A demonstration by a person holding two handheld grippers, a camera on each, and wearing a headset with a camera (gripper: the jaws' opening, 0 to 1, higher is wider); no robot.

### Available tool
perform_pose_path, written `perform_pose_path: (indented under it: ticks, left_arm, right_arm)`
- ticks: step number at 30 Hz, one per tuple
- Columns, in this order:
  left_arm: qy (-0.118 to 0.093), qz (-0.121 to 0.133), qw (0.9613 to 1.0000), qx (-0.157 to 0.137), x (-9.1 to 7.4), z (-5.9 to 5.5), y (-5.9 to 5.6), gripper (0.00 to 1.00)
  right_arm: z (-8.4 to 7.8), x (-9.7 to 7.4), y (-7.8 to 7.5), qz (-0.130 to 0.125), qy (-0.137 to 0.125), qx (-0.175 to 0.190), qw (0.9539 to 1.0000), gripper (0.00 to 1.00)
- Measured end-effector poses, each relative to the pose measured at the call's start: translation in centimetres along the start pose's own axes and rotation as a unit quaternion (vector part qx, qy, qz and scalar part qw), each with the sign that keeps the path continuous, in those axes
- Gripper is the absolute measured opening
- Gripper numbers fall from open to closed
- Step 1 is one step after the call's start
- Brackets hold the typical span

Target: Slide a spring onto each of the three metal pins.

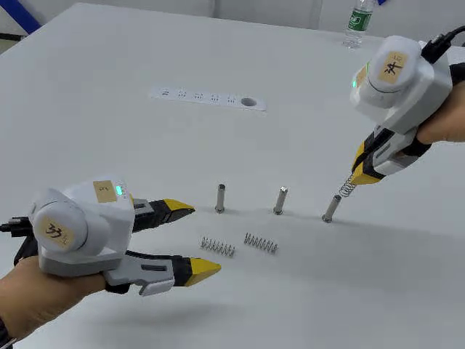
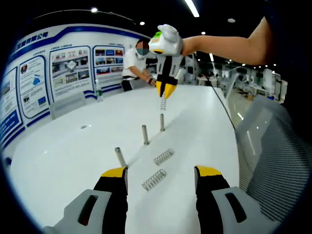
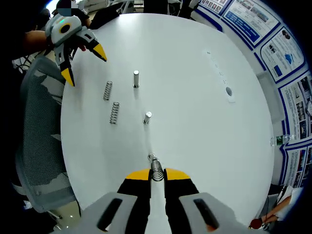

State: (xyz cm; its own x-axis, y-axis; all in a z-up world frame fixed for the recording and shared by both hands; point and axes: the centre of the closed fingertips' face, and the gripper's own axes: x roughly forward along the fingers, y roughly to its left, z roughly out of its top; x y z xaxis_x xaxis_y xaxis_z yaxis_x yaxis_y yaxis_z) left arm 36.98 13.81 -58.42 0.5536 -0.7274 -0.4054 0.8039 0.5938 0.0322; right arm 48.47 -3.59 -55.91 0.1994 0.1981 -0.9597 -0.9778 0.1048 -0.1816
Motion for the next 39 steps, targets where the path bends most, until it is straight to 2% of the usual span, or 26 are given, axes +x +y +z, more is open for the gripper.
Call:
perform_pose_path:
  ticks: [18,31,39]
  left_arm:
    - [0.001,0.005,1.0000,-0.002,-0.2,-0.2,0.2,0.55]
    - [0.003,0.008,1.0000,-0.004,-0.3,-0.3,0.3,0.54]
    - [0.004,0.010,0.9999,-0.005,-0.4,-0.4,0.4,0.54]
  right_arm:
    - [-0.1,1.4,-0.1,0.017,0.016,-0.005,0.9997,0.11]
    - [-0.8,4.1,0.0,0.039,0.045,0.002,0.9982,0.11]
    - [-1.3,5.7,0.3,0.041,0.052,0.010,0.9977,0.11]
